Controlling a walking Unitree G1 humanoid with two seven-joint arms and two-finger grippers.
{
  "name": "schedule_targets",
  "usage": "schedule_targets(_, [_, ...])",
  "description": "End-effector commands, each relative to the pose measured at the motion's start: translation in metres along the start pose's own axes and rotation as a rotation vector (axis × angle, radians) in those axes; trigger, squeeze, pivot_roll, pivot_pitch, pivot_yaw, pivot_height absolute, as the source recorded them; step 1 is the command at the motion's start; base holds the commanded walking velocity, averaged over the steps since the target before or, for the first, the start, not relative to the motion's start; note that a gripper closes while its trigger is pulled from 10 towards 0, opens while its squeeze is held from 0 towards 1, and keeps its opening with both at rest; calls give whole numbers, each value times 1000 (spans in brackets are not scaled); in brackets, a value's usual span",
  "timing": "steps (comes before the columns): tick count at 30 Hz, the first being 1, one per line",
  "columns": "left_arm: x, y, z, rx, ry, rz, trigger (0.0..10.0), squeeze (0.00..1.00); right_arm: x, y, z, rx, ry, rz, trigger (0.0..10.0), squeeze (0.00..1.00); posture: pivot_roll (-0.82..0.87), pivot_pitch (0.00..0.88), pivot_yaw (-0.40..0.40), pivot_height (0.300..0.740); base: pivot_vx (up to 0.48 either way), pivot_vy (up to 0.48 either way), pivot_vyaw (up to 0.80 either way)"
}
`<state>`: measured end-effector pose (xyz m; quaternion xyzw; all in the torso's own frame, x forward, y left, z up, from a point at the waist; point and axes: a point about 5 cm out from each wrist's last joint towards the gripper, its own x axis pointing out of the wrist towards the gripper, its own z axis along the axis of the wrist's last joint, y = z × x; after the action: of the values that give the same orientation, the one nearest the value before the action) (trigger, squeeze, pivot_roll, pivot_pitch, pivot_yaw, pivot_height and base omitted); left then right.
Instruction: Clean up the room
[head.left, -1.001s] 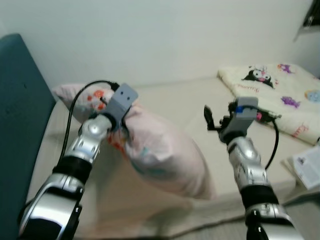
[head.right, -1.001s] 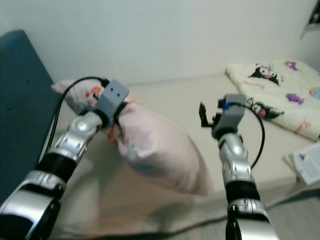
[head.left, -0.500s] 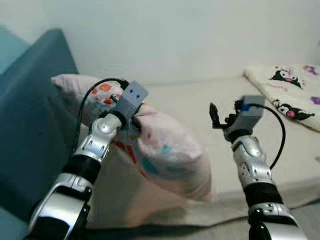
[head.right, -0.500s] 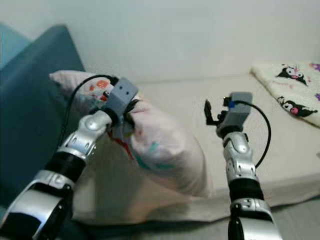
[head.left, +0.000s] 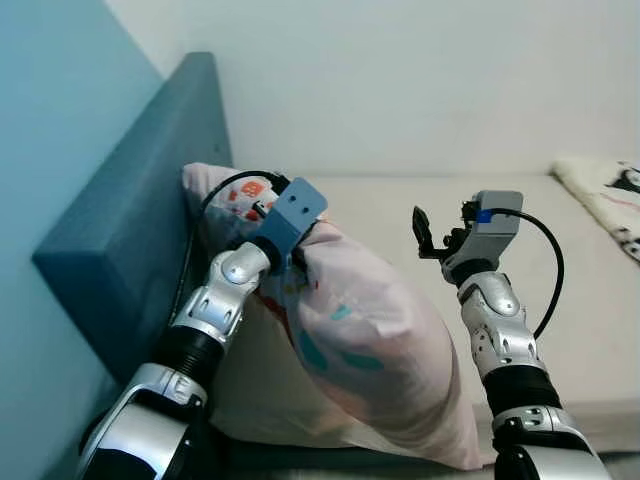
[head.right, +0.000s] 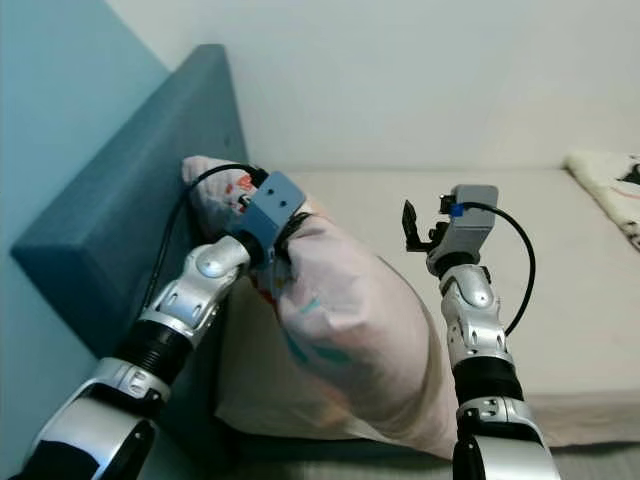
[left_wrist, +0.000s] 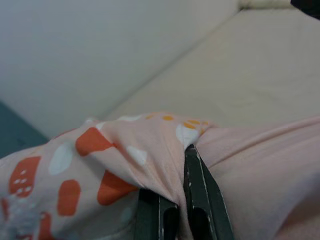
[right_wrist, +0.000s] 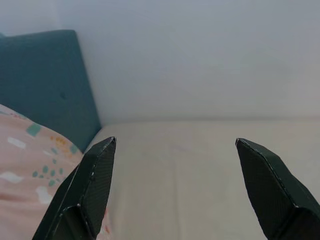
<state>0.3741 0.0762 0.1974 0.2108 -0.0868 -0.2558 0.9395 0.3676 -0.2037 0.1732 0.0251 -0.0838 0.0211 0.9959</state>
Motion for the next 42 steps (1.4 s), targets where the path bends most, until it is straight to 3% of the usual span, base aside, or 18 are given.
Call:
schedule_targets(1, [2, 7, 26, 7, -113, 42, 10000, 0, -1, -2, 0, 11, -4, -11, 10000, 0, -111, 0, 20, 740, 0, 0, 0])
schedule_targets(18, [1, -4, 26, -6, -115, -3, 10000, 0, -3, -2, -1, 11, -2, -14, 10000, 0, -106, 0, 22, 740, 0, -198, 0])
schedule_targets(23, [1, -5, 31, -37, -161, -25, 10000, 0, -3, -1, -1, 11, -2, -12, 10000, 0, -107, 0, 23, 740, 0, 0, 0])
schedule_targets(26, [-1, -7, 38, 22, -215, -79, 10000, 0, -3, -1, -2, 11, -1, -15, 10000, 0, -107, 0, 24, 740, 0, 0, 0])
schedule_targets(30, [-3, -4, 38, 86, -210, -100, 10000, 0, -3, -2, -1, 10, -4, -18, 10000, 0, -111, 0, 28, 740, 122, 0, 0])
schedule_targets(42, [-4, 3, 29, 127, -166, -45, 10000, 0, -8, 1, 1, -14, -35, 36, 10000, 0, -112, 0, 25, 740, 356, 0, 200])
